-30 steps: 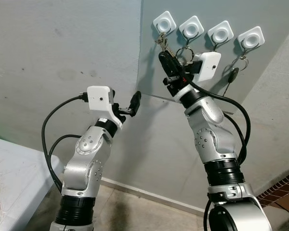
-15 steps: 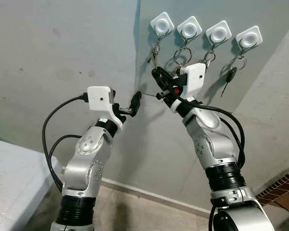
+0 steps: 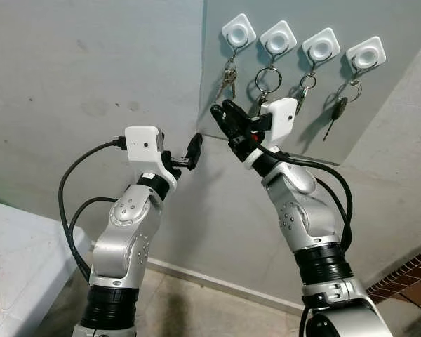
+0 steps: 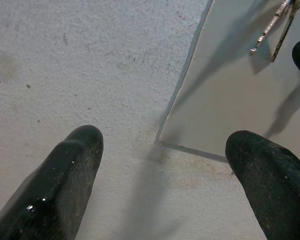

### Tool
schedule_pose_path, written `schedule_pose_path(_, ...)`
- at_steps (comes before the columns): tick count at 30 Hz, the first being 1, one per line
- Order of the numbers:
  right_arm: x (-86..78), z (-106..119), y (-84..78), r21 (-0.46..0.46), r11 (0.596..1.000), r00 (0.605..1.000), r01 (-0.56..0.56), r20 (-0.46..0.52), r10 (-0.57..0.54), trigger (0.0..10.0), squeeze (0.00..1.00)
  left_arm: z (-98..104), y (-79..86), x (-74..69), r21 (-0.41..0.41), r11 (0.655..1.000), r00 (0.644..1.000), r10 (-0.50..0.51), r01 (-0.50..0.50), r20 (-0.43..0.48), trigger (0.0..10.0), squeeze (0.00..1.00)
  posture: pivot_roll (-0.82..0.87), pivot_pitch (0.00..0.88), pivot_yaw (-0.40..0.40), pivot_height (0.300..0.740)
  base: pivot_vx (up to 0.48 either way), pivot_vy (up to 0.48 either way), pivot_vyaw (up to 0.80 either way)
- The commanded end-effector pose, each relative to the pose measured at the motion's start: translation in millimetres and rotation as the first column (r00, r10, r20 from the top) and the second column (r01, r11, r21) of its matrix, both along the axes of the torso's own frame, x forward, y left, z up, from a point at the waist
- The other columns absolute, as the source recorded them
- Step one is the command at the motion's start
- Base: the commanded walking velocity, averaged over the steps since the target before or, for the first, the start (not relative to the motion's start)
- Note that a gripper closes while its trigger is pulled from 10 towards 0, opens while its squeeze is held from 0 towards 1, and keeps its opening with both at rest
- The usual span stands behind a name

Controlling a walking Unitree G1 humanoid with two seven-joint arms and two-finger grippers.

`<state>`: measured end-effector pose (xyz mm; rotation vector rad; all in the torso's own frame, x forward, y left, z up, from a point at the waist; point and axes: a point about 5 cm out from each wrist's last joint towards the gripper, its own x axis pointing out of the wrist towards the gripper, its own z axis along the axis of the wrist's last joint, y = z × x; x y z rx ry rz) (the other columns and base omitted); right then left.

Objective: Hang keys on a hook

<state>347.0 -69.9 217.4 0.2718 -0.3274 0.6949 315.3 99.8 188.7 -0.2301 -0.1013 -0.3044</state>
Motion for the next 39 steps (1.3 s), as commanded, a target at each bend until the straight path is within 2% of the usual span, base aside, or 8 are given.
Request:
schedule_pose_path(1, -2.6, 4, -4.2, 0.011, 1.0, 1.0, 0.001, 0.026, -0.001, 10.0, 1.0, 1, 0.3, -1.9, 0.01, 1.0, 1.0, 0.009, -0.009, 0.008, 10.0, 0.0, 0.06, 0.065, -0.06, 0.724, 0.0, 0.0, 0.0)
schedule_pose_path(10, -9.3, -30, -17.7, -0.016, 0.999, 0.997, 0.045, -0.055, -0.046, 10.0, 1.0, -26, 8.3, -2.8, 0.059, 0.996, 0.997, 0.067, -0.064, -0.047, 10.0, 0.0, 0.06, 0.058, -0.059, 0.724, 0.0, 0.0, 0.0)
schedule_pose_path(18, -19.5, -87, -41.8, -0.091, 0.986, 0.969, 0.137, -0.197, -0.152, 10.0, 1.0, -82, 13.2, -8.8, 0.125, 0.99, 0.976, 0.091, -0.067, -0.196, 10.0, 0.0, 0.05, 0.047, -0.047, 0.724, 0.0, 0.0, 0.0)
schedule_pose_path(21, -26.8, -120, -53.9, -0.146, 0.972, 0.936, 0.182, -0.276, -0.217, 10.0, 1.0, -111, 14.4, -13.0, 0.165, 0.985, 0.959, 0.097, -0.054, -0.266, 10.0, 0.0, 0.05, 0.042, -0.039, 0.724, 0.0, 0.0, 0.0)
schedule_pose_path(28, -41.2, -164, -65.2, -0.242, 0.948, 0.876, 0.209, -0.384, -0.291, 10.0, 1.0, -138, 13.2, -15.5, 0.178, 0.984, 0.952, 0.063, -0.009, -0.3, 10.0, 0.0, 0.04, 0.043, -0.025, 0.724, 0.0, 0.0, 0.0)
schedule_pose_path(32, -52.6, -191, -72.7, -0.305, 0.927, 0.82, 0.218, -0.458, -0.344, 10.0, 1.0, -163, 14.6, -20.5, 0.21, 0.978, 0.925, 0.076, 0.004, -0.372, 10.0, 0.0, 0.04, 0.043, -0.025, 0.724, 0.0, 0.0, 0.0)
schedule_pose_path(33, -62.3, -207, -76.2, -0.336, 0.919, 0.783, 0.205, -0.507, -0.36, 10.0, 1.0, -179, 15.8, -28.1, 0.202, 0.979, 0.901, 0.079, 0.01, -0.427, 10.0, 0.0, 0.04, 0.039, -0.024, 0.724, 0.0, 0.0, 0.0)
schedule_pose_path(39, -80.5, -232, -85.2, -0.41, 0.891, 0.7, 0.195, -0.578, -0.419, 10.0, 1.0, -209, 20.7, -48.7, 0.202, 0.979, 0.826, 0.095, 0.023, -0.555, 10.0, 0.0, 0.03, 0.019, -0.024, 0.724, 0.0, 0.0, 0.0)
